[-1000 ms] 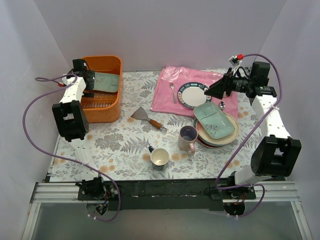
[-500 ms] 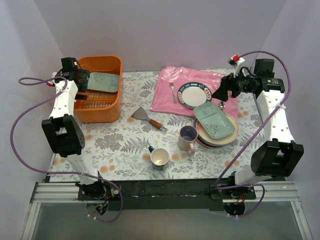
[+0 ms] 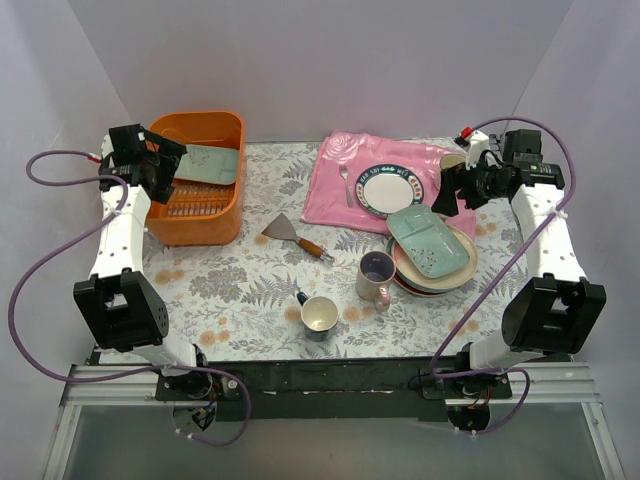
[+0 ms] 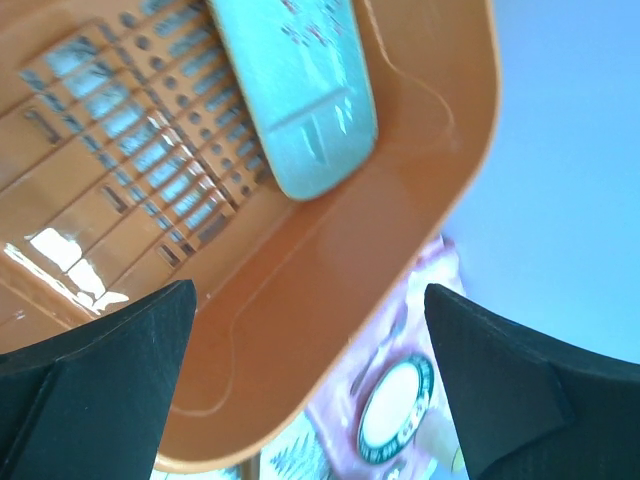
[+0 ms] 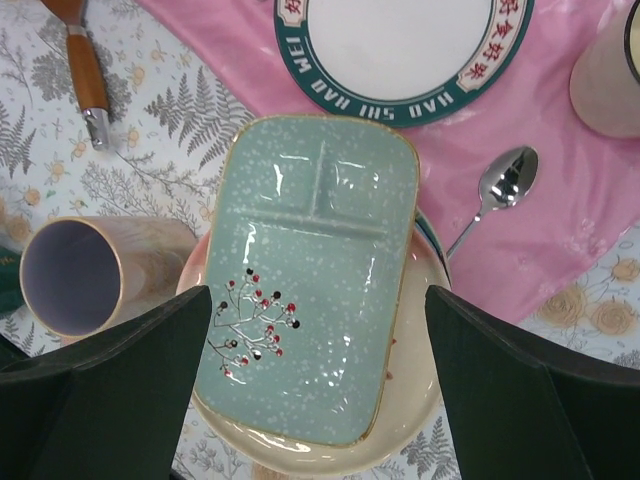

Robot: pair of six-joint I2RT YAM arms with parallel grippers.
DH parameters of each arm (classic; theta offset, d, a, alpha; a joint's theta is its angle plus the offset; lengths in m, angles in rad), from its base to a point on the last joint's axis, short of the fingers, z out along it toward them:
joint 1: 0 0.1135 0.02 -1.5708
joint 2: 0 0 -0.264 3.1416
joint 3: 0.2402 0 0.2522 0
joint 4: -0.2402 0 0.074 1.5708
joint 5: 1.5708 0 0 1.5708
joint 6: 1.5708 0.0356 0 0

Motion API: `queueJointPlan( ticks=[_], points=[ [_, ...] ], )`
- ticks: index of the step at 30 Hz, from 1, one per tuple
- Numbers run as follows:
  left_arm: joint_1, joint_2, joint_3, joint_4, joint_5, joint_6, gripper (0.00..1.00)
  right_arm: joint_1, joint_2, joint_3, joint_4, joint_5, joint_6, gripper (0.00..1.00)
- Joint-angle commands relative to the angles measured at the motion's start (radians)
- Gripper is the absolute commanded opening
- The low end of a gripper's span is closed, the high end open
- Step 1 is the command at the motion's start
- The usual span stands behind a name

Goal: Place the mixed dishes into the plastic bin
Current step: Place the plate in the plastic bin, then pick up the plate at the center of the board.

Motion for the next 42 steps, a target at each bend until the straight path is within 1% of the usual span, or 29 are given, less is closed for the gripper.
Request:
queueJointPlan(
  ticks=[1,4,5,7,11,16,22,28,31,37,38,42],
  points=[
    [-0.001,-0.082,-0.041,0.092,0.169,0.106,0.98,-0.017,-0.027,-0.027,-0.010,0.054,0.009,0.96],
    [-0.001,-0.091,-0.061,0.140,0.298,0.141,0.98,-0.028,-0.029,-0.035,-0.013,0.063,0.006,0.98],
    [-0.007,-0.091,-0.064,0.163,0.363,0.157,0.98,-0.031,-0.030,-0.038,-0.014,0.060,-0.011,0.99],
    [-0.013,-0.091,-0.063,0.181,0.416,0.201,0.98,-0.037,-0.030,-0.041,-0.019,0.059,-0.022,0.99],
    [-0.061,-0.088,-0.055,0.224,0.513,0.263,0.98,-0.058,-0.023,-0.058,-0.036,0.037,-0.038,0.98],
    [-0.098,-0.094,-0.083,0.284,0.637,0.274,0.98,-0.072,-0.016,-0.070,-0.046,-0.001,-0.054,0.98],
    [-0.139,-0.117,-0.153,0.367,0.744,0.252,0.98,-0.080,0.002,-0.089,-0.060,-0.021,-0.063,0.98],
    [-0.173,-0.140,-0.188,0.417,0.790,0.237,0.98,-0.080,0.016,-0.098,-0.079,-0.030,-0.089,0.97],
    [-0.176,-0.148,-0.195,0.427,0.792,0.232,0.98,-0.080,0.023,-0.107,-0.082,-0.018,-0.091,0.95],
    [-0.181,-0.154,-0.218,0.457,0.810,0.206,0.98,-0.080,0.071,-0.118,-0.083,0.004,-0.077,0.80],
    [-0.181,-0.157,-0.225,0.466,0.810,0.199,0.98,-0.080,0.086,-0.121,-0.085,0.007,-0.074,0.76],
    [-0.181,-0.160,-0.242,0.491,0.820,0.185,0.98,-0.080,0.122,-0.116,-0.071,0.039,-0.066,0.67]
  ],
)
